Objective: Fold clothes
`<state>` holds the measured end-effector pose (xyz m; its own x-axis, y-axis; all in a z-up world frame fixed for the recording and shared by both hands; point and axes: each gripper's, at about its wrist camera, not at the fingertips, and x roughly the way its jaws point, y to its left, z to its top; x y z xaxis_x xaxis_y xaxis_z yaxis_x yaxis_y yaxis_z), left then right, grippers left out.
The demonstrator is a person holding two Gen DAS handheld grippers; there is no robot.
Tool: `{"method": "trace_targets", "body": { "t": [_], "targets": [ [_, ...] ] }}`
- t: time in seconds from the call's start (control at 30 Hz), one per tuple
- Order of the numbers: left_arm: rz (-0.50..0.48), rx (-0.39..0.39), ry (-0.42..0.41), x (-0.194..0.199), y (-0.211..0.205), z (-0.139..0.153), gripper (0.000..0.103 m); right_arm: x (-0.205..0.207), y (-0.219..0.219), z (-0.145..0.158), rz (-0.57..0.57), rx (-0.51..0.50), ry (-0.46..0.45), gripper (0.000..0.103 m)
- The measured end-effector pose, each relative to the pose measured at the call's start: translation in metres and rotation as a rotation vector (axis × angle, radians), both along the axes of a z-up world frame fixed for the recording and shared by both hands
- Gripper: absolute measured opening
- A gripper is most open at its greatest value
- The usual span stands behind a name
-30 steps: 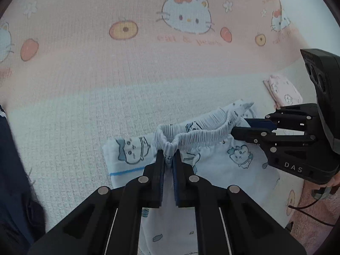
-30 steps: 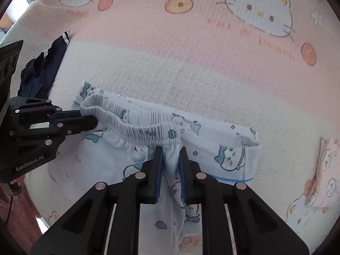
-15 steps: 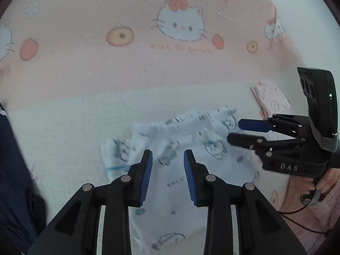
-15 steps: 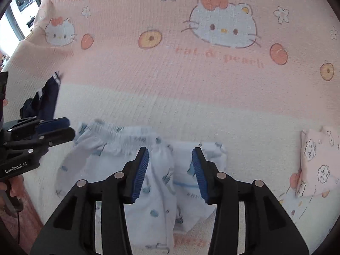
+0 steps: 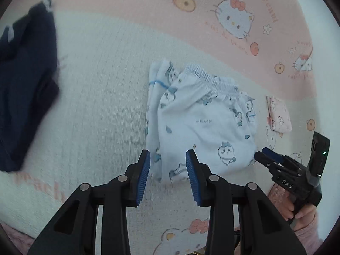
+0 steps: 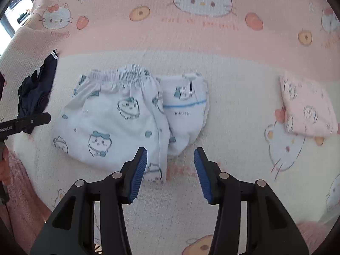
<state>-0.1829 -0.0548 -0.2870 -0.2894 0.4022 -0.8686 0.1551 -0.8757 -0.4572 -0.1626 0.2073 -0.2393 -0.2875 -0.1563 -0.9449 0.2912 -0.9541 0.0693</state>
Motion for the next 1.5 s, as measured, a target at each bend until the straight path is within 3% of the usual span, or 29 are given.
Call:
{"method": "trace_targets", "body": {
  "t": [0.1,0.27,0.33,0.37,0.4,0.43,0.53,0.57,0.6,0.67,0.73,0.77,0.9,0.93,1.0,1.03,1.07,1.3,1.5],
  "targets": [
    [0.006,0.005,-0.031,0.009,0.013,-0.016,0.039,0.010,0.007,-0.020,-0.075,-0.034,-0.051,0.047],
    [0.025,-0.016,-0.009,0.010,0.023,-0.025,0.039,0.017,0.007,-0.028,-0.106,-0.113,-0.065,0.048],
    [0.047,-0.036,-0.009,0.012,0.017,-0.022,0.030,0.015,0.004,-0.029,-0.111,-0.123,-0.068,0.050],
    [0.059,-0.044,-0.008,0.013,0.014,-0.021,0.018,0.014,0.005,-0.030,-0.130,-0.143,-0.076,0.052],
    [0.071,-0.032,-0.007,0.016,0.009,-0.021,0.016,0.013,0.006,-0.030,-0.146,-0.156,-0.085,0.051],
    [0.084,-0.019,-0.005,0.020,0.004,-0.020,0.015,0.013,0.005,-0.028,-0.152,-0.155,-0.094,0.049],
    [0.099,0.006,0.001,0.027,-0.004,-0.019,0.014,0.020,0.002,-0.026,-0.157,-0.191,-0.114,0.023],
    [0.100,0.013,0.004,0.029,-0.006,-0.018,0.014,0.023,0.001,-0.025,-0.160,-0.208,-0.121,0.022],
    [0.101,0.019,0.006,0.032,-0.008,-0.018,0.016,0.026,0.001,-0.024,-0.167,-0.217,-0.123,0.023],
    [0.104,0.032,0.011,0.036,-0.012,-0.016,0.021,0.034,0.003,-0.022,-0.200,-0.208,-0.112,0.041],
    [0.106,0.045,0.016,0.040,-0.016,-0.015,0.032,0.038,0.005,-0.021,-0.214,-0.225,-0.113,0.052],
    [0.107,0.052,0.018,0.042,-0.017,-0.014,0.041,0.039,0.005,-0.021,-0.216,-0.240,-0.117,0.055],
    [0.088,0.041,0.026,0.038,-0.010,-0.013,0.042,0.040,-0.012,-0.021,-0.174,-0.267,-0.115,0.057],
    [0.079,0.028,0.031,0.038,-0.007,-0.012,0.039,0.040,-0.017,-0.022,-0.161,-0.272,-0.114,0.055],
    [0.065,-0.013,0.027,0.037,-0.003,-0.012,0.010,0.036,-0.026,-0.025,-0.132,-0.243,-0.104,0.035],
    [0.064,-0.018,0.026,0.035,0.000,-0.011,0.010,0.034,-0.030,-0.026,-0.124,-0.232,-0.102,0.021],
    [0.069,-0.012,0.023,0.036,-0.001,-0.009,0.010,0.036,-0.031,-0.024,-0.132,-0.244,-0.109,0.015],
    [0.053,-0.008,0.080,0.053,0.002,0.030,0.009,0.055,-0.041,0.016,-0.124,-0.238,-0.050,0.012],
    [0.009,-0.030,0.044,0.095,0.012,0.035,0.009,0.048,0.001,0.023,-0.120,-0.238,-0.062,0.011]
  ]
}}
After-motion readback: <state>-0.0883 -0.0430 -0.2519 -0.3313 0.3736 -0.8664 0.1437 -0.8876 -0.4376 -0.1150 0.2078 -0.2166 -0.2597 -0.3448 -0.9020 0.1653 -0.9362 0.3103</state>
